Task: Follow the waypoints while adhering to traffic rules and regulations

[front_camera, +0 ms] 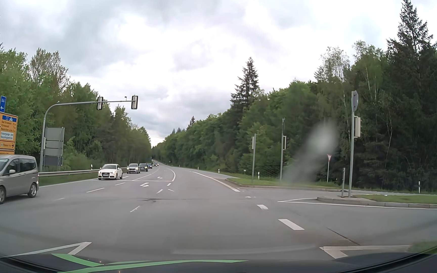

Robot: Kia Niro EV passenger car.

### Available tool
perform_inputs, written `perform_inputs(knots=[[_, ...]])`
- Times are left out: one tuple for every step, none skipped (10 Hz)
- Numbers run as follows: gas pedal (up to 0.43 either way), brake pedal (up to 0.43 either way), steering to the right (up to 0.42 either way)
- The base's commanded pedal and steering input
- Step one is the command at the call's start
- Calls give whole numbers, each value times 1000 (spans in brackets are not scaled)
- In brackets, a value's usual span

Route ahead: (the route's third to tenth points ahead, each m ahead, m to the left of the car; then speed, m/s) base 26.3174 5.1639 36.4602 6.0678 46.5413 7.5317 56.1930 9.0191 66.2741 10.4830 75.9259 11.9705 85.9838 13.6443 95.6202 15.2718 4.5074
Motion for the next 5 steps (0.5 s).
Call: perform_inputs(knots=[[488, 0, -40], [488, 0, -39], [488, 0, -37], [488, 0, -35], [488, 0, -35]])
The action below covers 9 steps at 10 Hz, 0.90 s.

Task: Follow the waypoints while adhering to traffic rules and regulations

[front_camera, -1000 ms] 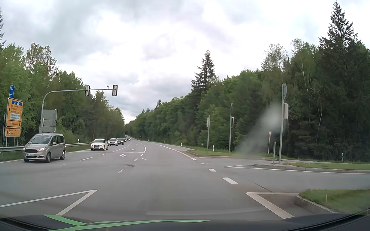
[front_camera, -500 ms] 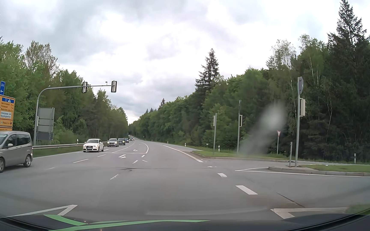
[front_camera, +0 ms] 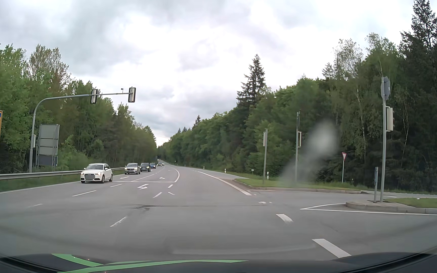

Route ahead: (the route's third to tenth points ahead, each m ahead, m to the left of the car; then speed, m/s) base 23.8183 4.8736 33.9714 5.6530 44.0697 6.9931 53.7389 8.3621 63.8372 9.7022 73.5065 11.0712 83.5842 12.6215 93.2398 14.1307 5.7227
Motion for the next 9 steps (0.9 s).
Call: perform_inputs(knots=[[500, 0, -34], [500, 0, -34], [500, 0, -33], [500, 0, -32], [500, 0, -32], [500, 0, -31], [500, 0, -29], [512, 0, -29], [512, 0, -29]])
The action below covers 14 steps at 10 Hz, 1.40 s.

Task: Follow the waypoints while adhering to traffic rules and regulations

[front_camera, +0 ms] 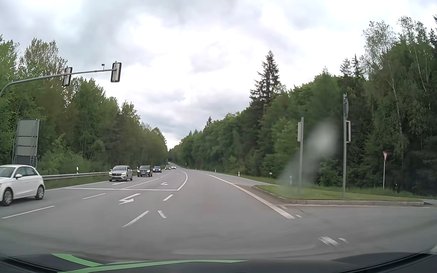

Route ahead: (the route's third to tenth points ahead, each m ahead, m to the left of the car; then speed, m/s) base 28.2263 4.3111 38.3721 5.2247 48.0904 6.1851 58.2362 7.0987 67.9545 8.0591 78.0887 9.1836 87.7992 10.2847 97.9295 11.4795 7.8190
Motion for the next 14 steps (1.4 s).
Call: perform_inputs(knots=[[512, 0, -28], [512, 0, -27], [512, 0, -26], [520, 0, -22], [520, 0, -19], [531, 0, -18], [531, 0, -17], [531, 0, -14], [531, 0, -11], [531, 0, -9], [531, 0, -8], [531, 0, -8], [531, 0, -8], [531, 0, -8]])
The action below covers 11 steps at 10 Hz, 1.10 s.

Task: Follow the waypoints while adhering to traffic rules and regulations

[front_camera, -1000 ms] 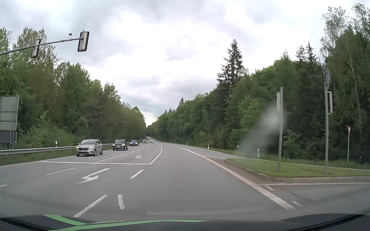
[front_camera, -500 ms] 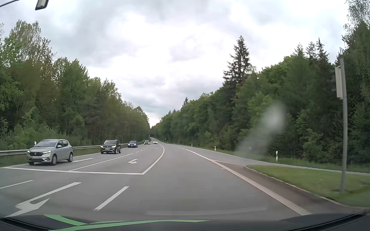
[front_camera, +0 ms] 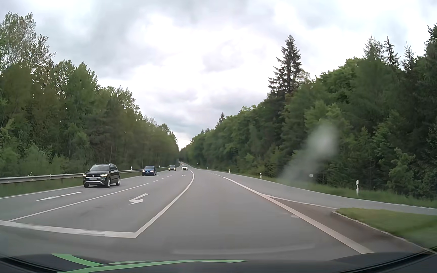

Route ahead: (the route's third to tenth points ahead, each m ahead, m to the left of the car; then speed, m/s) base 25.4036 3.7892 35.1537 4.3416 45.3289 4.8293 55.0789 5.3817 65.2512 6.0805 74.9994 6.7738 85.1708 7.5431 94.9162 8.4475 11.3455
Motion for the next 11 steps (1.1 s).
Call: perform_inputs(knots=[[539, 0, -8], [539, 0, -8], [539, 0, -8], [539, 0, -8], [539, 0, -8], [539, 0, -8], [539, 0, -8], [539, 0, -8], [539, 0, -8], [539, 0, -8], [539, 0, -8]])
